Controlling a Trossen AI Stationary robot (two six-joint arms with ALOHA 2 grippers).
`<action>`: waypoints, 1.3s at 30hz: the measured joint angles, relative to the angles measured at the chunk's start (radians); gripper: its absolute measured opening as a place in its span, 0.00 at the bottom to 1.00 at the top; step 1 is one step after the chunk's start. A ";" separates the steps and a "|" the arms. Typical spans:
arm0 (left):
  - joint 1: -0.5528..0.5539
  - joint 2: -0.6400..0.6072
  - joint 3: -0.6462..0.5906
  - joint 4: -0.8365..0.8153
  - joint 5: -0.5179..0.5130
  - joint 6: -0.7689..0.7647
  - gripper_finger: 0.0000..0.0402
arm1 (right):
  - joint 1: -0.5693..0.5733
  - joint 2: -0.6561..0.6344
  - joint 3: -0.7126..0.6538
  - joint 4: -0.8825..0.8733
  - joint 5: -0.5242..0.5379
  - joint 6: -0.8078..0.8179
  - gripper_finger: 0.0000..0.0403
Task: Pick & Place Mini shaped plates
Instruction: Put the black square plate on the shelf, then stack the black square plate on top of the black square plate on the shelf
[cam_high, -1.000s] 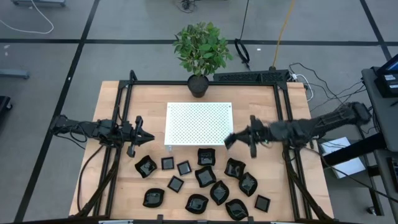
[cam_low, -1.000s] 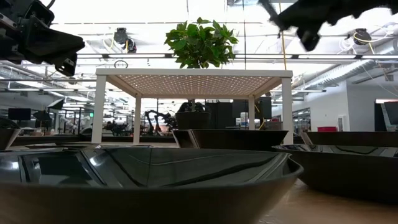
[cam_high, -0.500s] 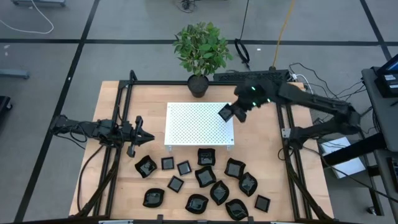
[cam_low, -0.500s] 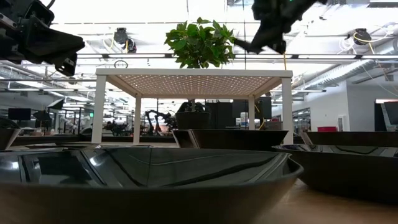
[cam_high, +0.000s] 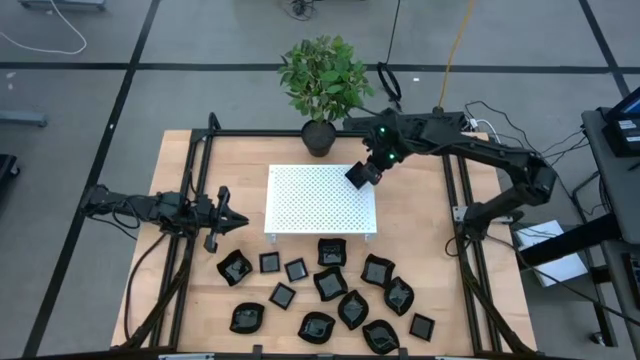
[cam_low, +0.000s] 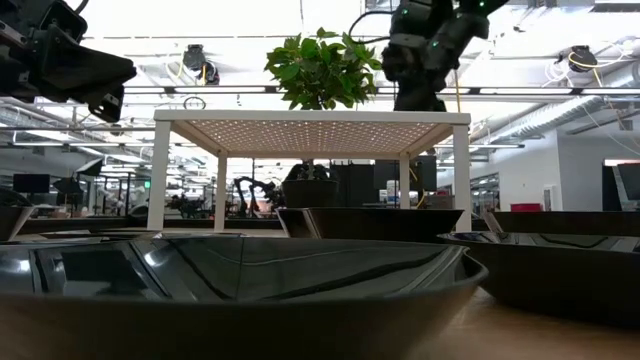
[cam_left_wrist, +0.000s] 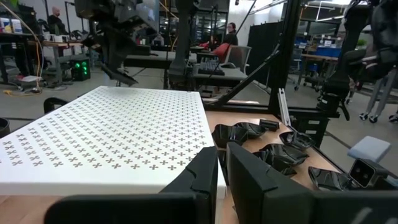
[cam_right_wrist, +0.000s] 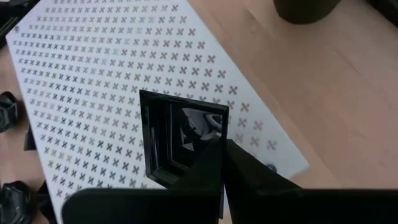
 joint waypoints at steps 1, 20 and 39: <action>0.000 0.000 0.000 0.000 0.000 0.000 0.09 | 0.000 0.006 0.000 -0.003 0.000 0.000 0.00; 0.000 0.000 0.000 0.000 0.000 0.000 0.09 | 0.001 0.018 0.000 -0.016 0.102 -0.005 0.15; 0.000 0.000 0.000 0.000 0.000 0.000 0.09 | 0.650 -0.337 -0.002 -0.241 0.514 0.024 0.39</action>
